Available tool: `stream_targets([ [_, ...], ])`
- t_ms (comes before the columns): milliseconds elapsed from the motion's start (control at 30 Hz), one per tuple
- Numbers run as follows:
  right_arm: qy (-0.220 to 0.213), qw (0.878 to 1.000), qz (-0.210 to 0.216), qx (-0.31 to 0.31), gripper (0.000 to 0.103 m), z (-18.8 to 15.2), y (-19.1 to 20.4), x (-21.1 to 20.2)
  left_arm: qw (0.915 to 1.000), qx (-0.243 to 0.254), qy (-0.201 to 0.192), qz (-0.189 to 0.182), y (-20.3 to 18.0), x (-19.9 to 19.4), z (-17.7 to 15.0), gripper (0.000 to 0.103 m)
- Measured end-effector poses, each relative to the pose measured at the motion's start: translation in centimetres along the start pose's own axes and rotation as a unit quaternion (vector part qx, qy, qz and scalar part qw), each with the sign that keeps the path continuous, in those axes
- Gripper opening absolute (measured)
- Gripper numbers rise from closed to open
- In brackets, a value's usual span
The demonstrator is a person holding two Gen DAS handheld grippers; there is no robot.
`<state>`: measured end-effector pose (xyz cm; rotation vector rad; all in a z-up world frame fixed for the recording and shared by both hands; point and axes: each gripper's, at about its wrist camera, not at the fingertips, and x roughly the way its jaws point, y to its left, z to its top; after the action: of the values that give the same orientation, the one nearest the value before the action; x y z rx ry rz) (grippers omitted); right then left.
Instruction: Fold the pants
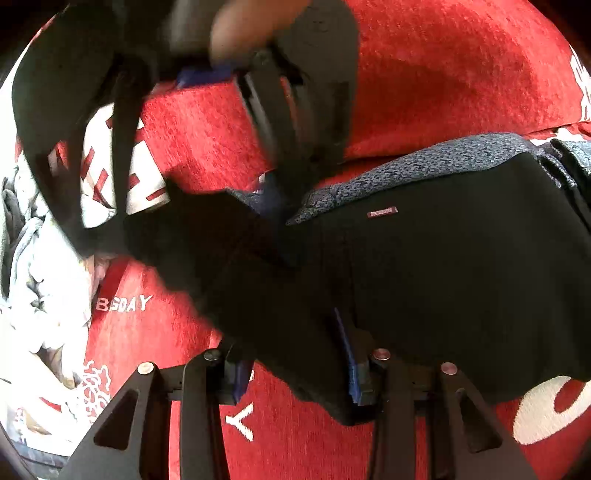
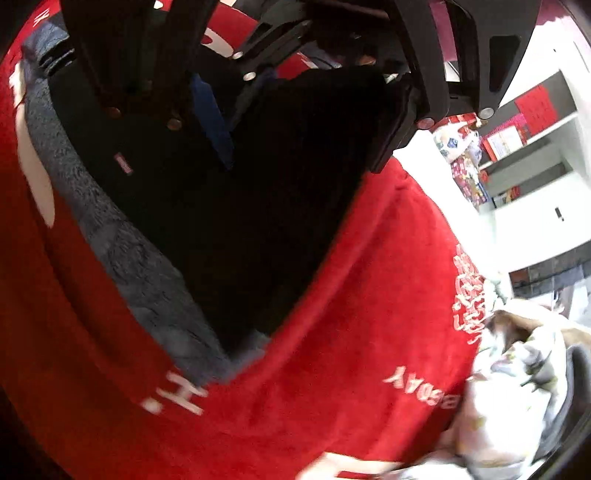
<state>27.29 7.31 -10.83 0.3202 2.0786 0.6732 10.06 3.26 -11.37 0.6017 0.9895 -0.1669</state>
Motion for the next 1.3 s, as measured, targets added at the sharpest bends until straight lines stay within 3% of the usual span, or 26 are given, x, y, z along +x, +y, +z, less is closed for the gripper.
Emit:
stream_targets([
  [33,-0.014,1.000,0.002,-0.001,0.025,-0.5,-0.3,-0.6,1.0000,0.002,-0.006,0.002,-0.1,-0.3,0.1,0.041],
  [67,-0.033,0.999,0.006,-0.007,0.022,-1.2,-0.5,-1.4,0.9998,0.007,-0.016,0.004,-0.3,-0.9,0.4,0.041],
  [300,-0.149,0.983,0.108,-0.018,0.021,-8.2,-3.5,-7.5,0.9966,-0.001,-0.083,-0.006,-1.6,-7.1,3.4,0.041],
  [467,-0.242,0.954,0.177,0.006,0.021,-15.4,-7.5,-12.4,0.9890,0.021,-0.145,-0.018,-4.5,-12.2,5.2,0.041],
  [700,-0.342,0.915,0.207,0.042,0.022,-26.2,-14.0,-17.2,0.9747,0.068,-0.200,-0.072,-12.4,-18.4,7.9,0.041],
  [833,-0.377,0.896,0.216,0.089,0.022,-32.3,-19.5,-17.7,0.9683,0.105,-0.204,-0.100,-17.5,-19.8,8.8,0.042],
  [1033,-0.395,0.878,0.220,0.160,0.022,-39.4,-27.9,-15.5,0.9586,0.164,-0.187,-0.139,-26.4,-19.9,8.5,0.041],
  [1133,-0.400,0.865,0.229,0.197,0.023,-41.4,-31.7,-13.2,0.9545,0.191,-0.178,-0.144,-30.2,-19.4,7.8,0.042],
  [1300,-0.385,0.863,0.222,0.241,0.023,-42.8,-37.6,-9.8,0.9528,0.224,-0.142,-0.147,-34.2,-17.0,6.9,0.042],
])
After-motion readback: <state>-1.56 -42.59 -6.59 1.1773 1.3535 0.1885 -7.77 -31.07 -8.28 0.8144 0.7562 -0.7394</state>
